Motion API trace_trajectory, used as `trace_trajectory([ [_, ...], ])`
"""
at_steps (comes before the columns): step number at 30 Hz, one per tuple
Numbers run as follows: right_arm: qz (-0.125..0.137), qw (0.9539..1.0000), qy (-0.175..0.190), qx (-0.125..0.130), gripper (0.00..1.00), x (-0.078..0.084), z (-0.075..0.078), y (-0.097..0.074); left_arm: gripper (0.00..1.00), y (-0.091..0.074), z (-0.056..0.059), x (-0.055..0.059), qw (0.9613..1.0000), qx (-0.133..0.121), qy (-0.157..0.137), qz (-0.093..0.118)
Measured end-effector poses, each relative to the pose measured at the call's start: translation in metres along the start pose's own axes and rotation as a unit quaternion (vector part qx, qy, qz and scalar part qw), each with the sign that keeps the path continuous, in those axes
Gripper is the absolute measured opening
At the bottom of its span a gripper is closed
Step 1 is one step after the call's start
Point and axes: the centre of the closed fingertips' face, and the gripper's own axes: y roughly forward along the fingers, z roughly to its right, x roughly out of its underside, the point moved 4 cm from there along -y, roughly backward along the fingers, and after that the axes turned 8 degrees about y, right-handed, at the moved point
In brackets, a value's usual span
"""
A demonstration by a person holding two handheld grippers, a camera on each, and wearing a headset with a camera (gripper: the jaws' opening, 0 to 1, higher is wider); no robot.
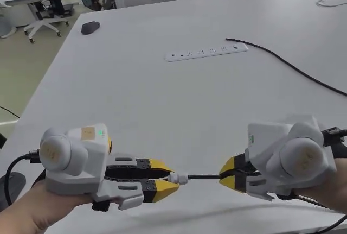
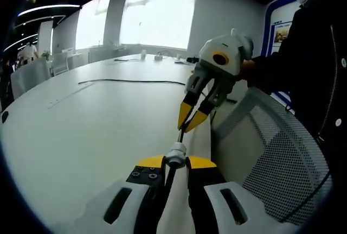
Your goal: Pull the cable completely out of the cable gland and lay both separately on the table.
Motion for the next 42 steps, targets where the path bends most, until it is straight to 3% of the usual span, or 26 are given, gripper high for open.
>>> trace_trajectory([
  [23, -0.06, 0.9971, 0.032, 0.035, 0.0, 0.057, 0.025, -0.013, 0.15, -0.01, -0.006, 0.003, 0.9998, -0.017, -0.004, -0.003],
  [36, -0.074, 0.9943, 0.063, 0.043, 0.0, 0.068, 0.028, -0.01, 0.15, -0.011, -0.006, 0.002, 0.9997, -0.023, -0.01, -0.001],
  [39, -0.076, 0.9908, 0.102, 0.045, 0.0, 0.069, 0.028, -0.01, 0.15, -0.01, -0.006, 0.003, 0.9997, -0.024, -0.009, -0.003],
  [42, -0.079, 0.9895, 0.108, 0.056, 0.05, 0.069, 0.032, -0.011, 0.15, -0.01, -0.006, 0.002, 0.9996, -0.026, -0.008, -0.002],
])
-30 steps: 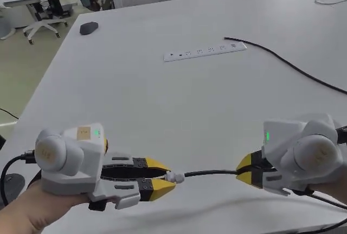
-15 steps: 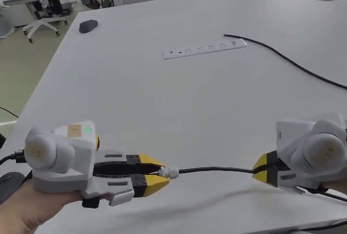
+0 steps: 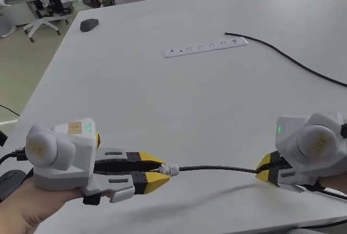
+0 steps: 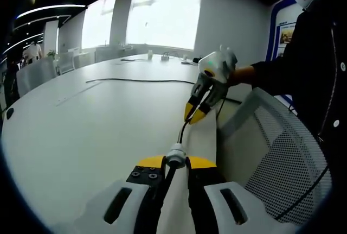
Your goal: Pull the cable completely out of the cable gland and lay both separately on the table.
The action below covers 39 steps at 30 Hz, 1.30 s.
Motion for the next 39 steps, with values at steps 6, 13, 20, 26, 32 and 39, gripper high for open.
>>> trace_trajectory([
  [6, 0.001, 0.9996, -0.012, -0.024, 0.23, -0.011, -0.012, -0.002, 0.15, -0.001, -0.001, 0.001, 1.0, -0.003, 0.001, 0.0],
  [13, 0.095, 0.9915, -0.04, -0.079, 0.21, -0.071, -0.049, -0.005, 0.15, -0.001, -0.002, 0.0, 1.0, -0.003, 0.0, 0.001],
  [20, 0.118, 0.9852, -0.084, -0.092, 0.15, -0.106, -0.066, 0.006, 0.15, -0.003, -0.001, -0.002, 1.0, -0.003, 0.003, 0.002],
  [26, 0.118, 0.9802, -0.113, -0.111, 0.1, -0.12, -0.076, 0.013, 0.15, -0.004, 0.001, -0.001, 1.0, -0.002, 0.006, 0.002],
  [32, 0.107, 0.9782, -0.125, -0.127, 0.07, -0.122, -0.085, 0.02, 0.15, -0.005, 0.001, -0.001, 1.0, -0.002, 0.008, 0.004],
  [39, 0.095, 0.9773, -0.143, -0.124, 0.0, -0.121, -0.087, 0.023, 0.15, -0.006, 0.003, 0.003, 1.0, 0.003, 0.009, -0.001],
])
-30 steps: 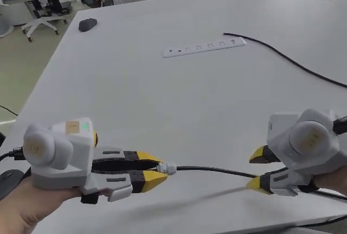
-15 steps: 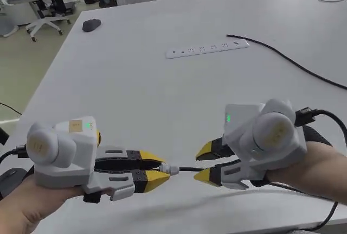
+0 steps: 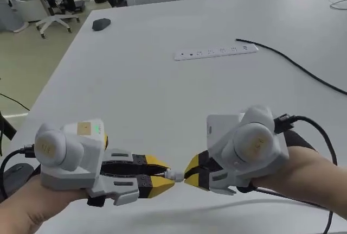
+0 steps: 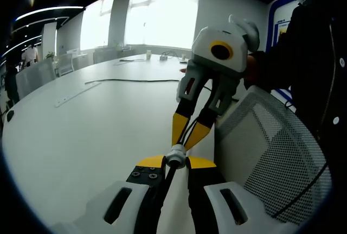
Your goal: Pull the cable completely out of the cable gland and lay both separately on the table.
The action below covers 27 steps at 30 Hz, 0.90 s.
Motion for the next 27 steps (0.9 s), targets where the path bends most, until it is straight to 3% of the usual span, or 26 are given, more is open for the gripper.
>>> trace_trajectory([
  [10, -0.004, 1.0, -0.008, 0.004, 0.0, 0.001, 0.002, -0.001, 0.15, -0.005, -0.002, 0.0, 1.0, -0.001, 0.0, 0.003],
  [18, -0.022, 0.9997, -0.008, 0.011, 0.0, 0.014, 0.009, -0.009, 0.15, -0.021, -0.002, 0.0, 0.9998, -0.017, -0.001, 0.009],
  [27, -0.038, 0.9991, 0.004, 0.019, 0.0, 0.024, 0.015, -0.014, 0.15, -0.046, -0.009, 0.014, 0.9981, -0.049, -0.029, 0.023],
])
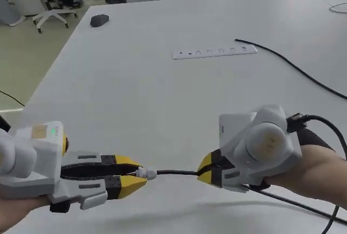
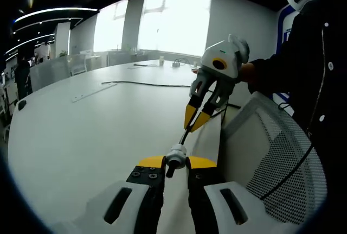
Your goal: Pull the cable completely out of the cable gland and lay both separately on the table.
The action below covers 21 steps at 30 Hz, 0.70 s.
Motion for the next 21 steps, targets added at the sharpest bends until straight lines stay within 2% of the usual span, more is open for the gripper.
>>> trace_trajectory([
  [6, -0.007, 0.9999, 0.007, -0.002, 0.0, 0.005, 0.002, -0.002, 0.15, -0.013, -0.007, 0.006, 0.9993, -0.025, -0.022, 0.015],
  [13, -0.018, 0.9998, 0.007, -0.006, 0.0, 0.007, 0.004, 0.001, 0.15, -0.023, -0.007, 0.015, 0.9985, -0.04, -0.035, 0.016],
  [15, -0.028, 0.9996, -0.001, -0.001, 0.0, 0.01, 0.006, 0.003, 0.15, -0.028, -0.01, 0.018, 0.9976, -0.05, -0.043, 0.019],
  [16, -0.029, 0.9996, 0.001, -0.002, 0.0, 0.011, 0.006, 0.003, 0.15, -0.031, -0.011, 0.018, 0.997, -0.055, -0.048, 0.025],
  [21, -0.031, 0.9994, 0.01, 0.005, 0.0, 0.01, 0.012, 0.004, 0.15, -0.051, -0.015, 0.03, 0.9943, -0.081, -0.062, 0.029],
])
